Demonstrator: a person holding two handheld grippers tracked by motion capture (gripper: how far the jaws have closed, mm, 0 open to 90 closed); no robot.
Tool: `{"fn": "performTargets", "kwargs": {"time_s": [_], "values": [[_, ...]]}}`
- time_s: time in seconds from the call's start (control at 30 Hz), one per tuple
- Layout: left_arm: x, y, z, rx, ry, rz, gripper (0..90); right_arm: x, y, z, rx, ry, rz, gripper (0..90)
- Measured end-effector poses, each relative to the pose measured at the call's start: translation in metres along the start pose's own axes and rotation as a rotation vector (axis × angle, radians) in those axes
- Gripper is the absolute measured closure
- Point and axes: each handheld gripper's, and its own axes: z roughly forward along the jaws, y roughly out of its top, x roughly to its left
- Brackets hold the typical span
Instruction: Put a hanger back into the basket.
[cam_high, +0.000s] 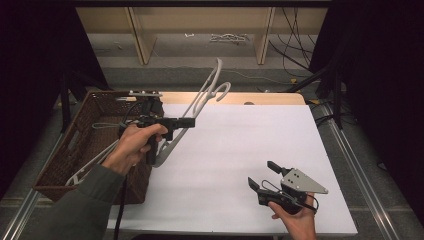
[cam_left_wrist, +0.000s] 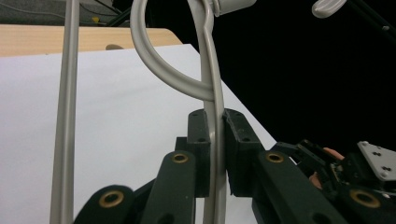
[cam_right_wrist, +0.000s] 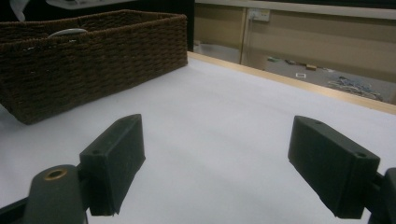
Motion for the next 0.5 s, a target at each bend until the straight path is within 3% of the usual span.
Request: {"fn": "performTargets", "kwargs": {"time_s": [0.33,0.5], "values": [[-0.002,0.003,-0.043,-0.018,0.014,0.045,81.4,0.000,0.000,0.000,0.005,-0.001,0.001,19.5],[0.010,0.000,-0.061,-0.026,0.063,0.033,81.4,0.000,0.000,0.000,0.006,-0.006,0.002,19.4]]}}
